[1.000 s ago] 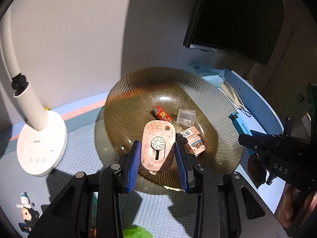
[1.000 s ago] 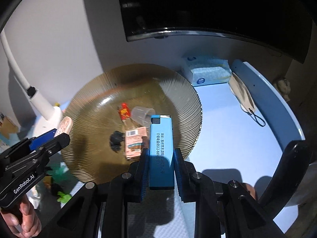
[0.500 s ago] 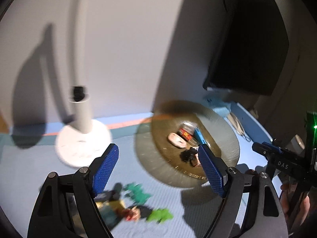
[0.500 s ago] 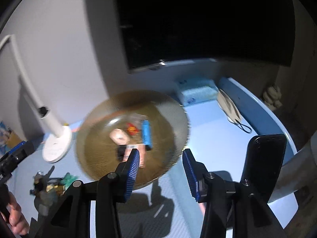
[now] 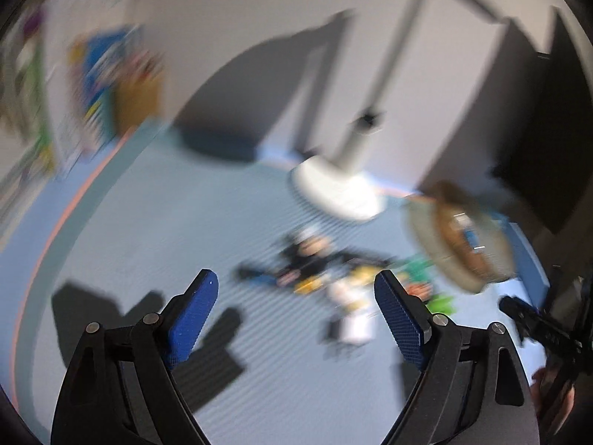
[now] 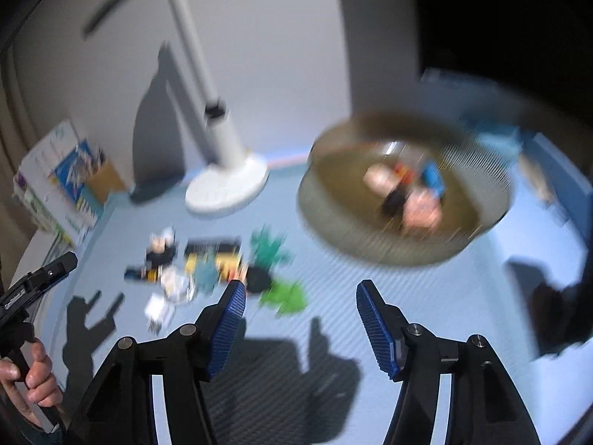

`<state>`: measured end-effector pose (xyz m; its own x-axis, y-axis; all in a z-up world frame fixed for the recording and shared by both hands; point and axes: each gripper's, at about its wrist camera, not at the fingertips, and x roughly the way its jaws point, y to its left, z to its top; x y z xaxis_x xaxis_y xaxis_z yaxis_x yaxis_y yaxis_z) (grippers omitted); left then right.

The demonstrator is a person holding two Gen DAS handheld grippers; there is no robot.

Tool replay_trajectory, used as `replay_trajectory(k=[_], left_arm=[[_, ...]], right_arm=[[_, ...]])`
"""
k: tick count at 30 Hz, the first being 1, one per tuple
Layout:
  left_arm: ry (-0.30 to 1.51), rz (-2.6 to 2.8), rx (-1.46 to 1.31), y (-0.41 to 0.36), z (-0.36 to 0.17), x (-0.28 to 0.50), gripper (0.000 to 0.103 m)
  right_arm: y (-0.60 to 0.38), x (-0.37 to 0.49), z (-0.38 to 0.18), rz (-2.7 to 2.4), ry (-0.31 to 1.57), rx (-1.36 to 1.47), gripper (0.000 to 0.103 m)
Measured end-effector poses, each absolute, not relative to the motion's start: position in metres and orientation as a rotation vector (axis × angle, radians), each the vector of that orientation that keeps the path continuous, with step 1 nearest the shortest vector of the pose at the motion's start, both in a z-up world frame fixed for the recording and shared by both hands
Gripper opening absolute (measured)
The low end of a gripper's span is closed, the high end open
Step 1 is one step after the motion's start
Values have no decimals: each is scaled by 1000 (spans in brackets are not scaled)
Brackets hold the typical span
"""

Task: Organize rigid objects
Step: 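Grasp the white charger with the left tool while the right tool grasps the green figure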

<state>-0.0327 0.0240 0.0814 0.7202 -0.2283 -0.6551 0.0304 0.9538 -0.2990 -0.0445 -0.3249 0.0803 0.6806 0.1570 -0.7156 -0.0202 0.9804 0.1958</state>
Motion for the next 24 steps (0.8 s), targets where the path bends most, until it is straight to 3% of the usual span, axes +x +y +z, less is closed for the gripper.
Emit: replay_trajectory(k=[7, 24], left_arm=[[841, -101, -280, 45, 15, -36, 85], [816, -141, -124, 18, 19, -39, 85]], right_arm=[[-304, -40, 11, 115, 869, 151, 61], [-312, -39, 9, 104, 887, 196, 69]])
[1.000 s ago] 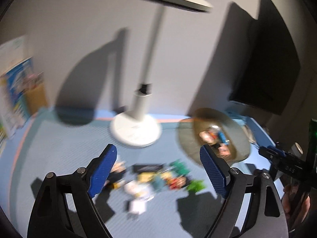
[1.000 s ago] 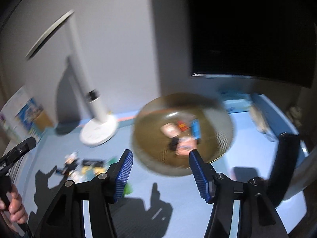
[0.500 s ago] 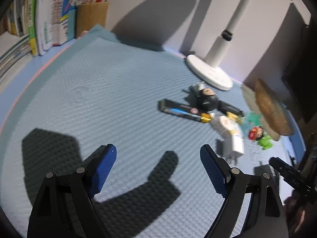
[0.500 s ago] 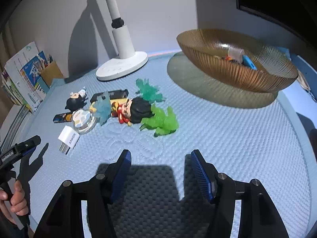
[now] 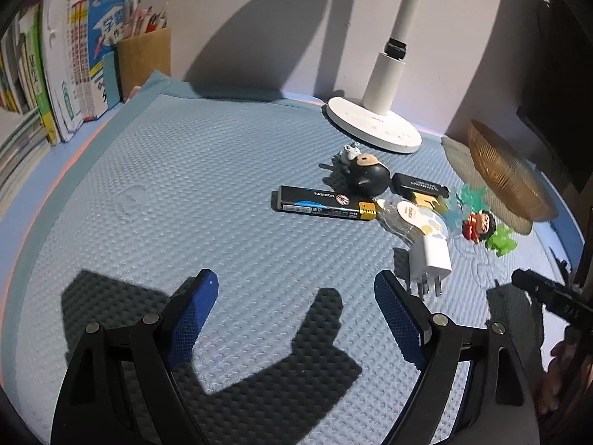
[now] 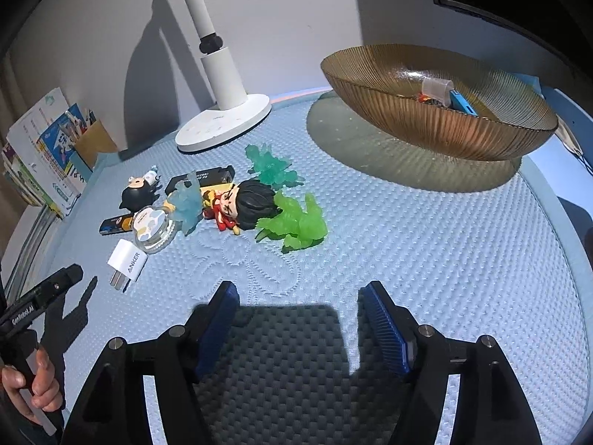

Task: Organize rigid objects
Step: 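Grasp the white charger with the left tool while the right tool grasps the green figure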

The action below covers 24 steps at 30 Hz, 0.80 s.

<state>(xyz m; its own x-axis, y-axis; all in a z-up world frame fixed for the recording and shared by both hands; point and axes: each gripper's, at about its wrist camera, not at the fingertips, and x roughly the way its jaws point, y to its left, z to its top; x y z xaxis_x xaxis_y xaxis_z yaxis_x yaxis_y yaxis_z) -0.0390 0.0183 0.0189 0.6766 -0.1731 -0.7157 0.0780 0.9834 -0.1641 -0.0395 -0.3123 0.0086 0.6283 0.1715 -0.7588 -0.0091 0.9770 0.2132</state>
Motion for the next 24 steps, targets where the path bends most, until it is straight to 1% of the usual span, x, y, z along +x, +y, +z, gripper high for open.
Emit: replay_trajectory(k=[3, 7, 11, 15, 19, 21, 22, 23, 24], left_arm=[[829, -203, -71, 6, 25, -41, 85], [807, -303, 32, -32, 42, -47, 85], [843, -357, 122, -65, 34, -36, 85], [916, -385, 43, -71, 20, -19, 76], [924, -382, 43, -76, 12, -13, 75], [922, -379, 48, -78, 10, -12, 66], [917, -373, 51, -78, 10, -12, 64], [911, -370, 51, -79, 10, -12, 52], [904, -375, 49, -78, 11, -12, 35]], right_arm=[[-311, -35, 12, 106, 920, 184, 69], [-306, -17, 26, 141, 946, 105, 69], [-300, -1, 26, 145, 946, 16, 69], [-299, 11, 17, 159, 941, -14, 69], [-295, 17, 8, 175, 944, -31, 69], [-293, 17, 5, 169, 936, -47, 68], [-291, 18, 4, 164, 935, -55, 60], [-289, 17, 4, 162, 932, -66, 56], [-288, 16, 6, 164, 921, -74, 47]])
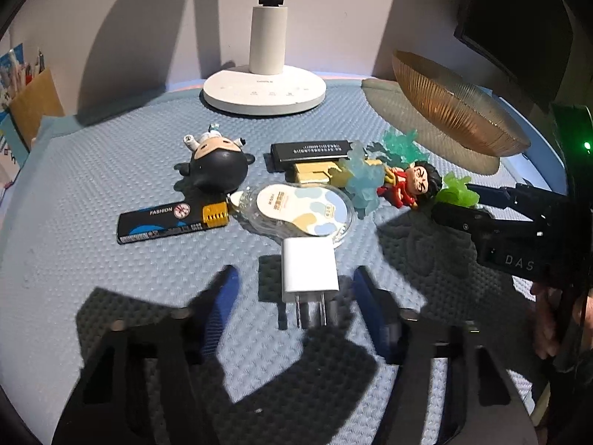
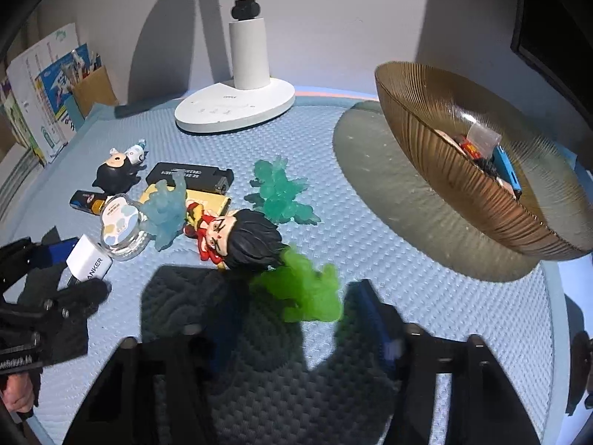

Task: Organize rigid objects
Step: 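Grasp the white charger with the left tool while the right tool grasps the green figure, then carry the white charger and green figure into the amber bowl and release both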

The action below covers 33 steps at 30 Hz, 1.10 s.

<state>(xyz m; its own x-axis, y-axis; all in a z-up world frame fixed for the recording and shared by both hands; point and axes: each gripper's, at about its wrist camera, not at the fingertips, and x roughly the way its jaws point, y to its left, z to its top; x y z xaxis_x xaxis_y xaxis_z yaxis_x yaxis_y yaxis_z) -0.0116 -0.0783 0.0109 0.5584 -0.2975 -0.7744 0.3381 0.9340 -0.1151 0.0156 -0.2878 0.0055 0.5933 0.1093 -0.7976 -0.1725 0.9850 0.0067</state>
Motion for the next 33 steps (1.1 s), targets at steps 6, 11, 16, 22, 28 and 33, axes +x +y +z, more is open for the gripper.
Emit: replay_trajectory(k=[6, 11, 16, 22, 28, 33], left_arm=[[872, -369, 18, -68, 18, -18, 24], [826, -363, -23, -52, 24, -30, 24], [831, -344, -30, -50, 15, -32, 24], [802, -364, 2, -55, 16, -40, 24], [795, -379, 3, -56, 16, -42, 24], [795, -377, -10, -55, 15, -42, 24]], right_arm=[[-299, -2, 21, 159, 907, 33, 47], [-313, -23, 30, 138, 980, 212, 47], [-307, -28, 18, 113, 1026, 243, 48], [-309, -46, 13, 219, 1006, 283, 66], [-310, -66, 14, 257, 997, 156, 67], [-315, -51, 13, 217, 996, 134, 67]])
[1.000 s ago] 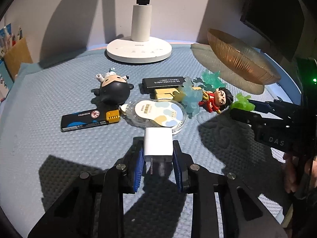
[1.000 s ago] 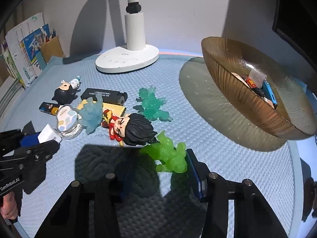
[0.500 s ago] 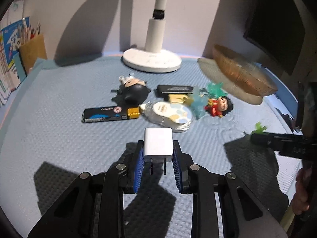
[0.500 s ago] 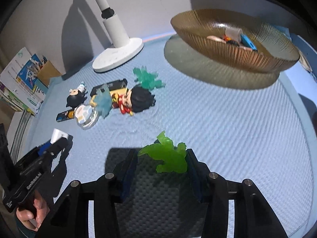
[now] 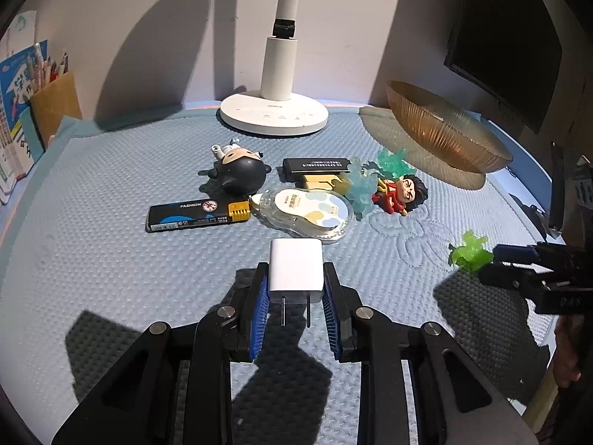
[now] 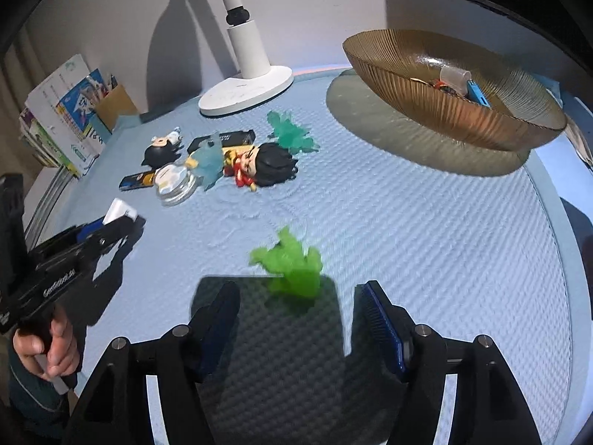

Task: Organize rigid objects
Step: 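Carry the white charger and green figure into the amber bowl and release both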

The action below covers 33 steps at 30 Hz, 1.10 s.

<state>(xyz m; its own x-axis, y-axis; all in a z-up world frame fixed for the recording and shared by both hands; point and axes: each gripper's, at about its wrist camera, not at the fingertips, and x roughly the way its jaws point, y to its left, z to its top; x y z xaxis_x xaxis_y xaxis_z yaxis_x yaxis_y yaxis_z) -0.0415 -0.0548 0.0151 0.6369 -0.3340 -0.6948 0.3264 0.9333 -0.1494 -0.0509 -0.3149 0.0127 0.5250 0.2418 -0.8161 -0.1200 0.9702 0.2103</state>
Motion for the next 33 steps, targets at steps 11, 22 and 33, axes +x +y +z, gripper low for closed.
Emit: replay_trajectory(k=[11, 22, 33], left_arm=[[801, -365, 10, -58, 14, -41, 24], [694, -465, 49, -106, 92, -27, 24], [676, -674, 61, -248, 157, 52, 24]], right_arm=[[-285, -44, 10, 141, 949, -33, 34], [-378, -57, 121, -18, 707, 47, 34], [-473, 14, 165, -169, 730, 177, 34]])
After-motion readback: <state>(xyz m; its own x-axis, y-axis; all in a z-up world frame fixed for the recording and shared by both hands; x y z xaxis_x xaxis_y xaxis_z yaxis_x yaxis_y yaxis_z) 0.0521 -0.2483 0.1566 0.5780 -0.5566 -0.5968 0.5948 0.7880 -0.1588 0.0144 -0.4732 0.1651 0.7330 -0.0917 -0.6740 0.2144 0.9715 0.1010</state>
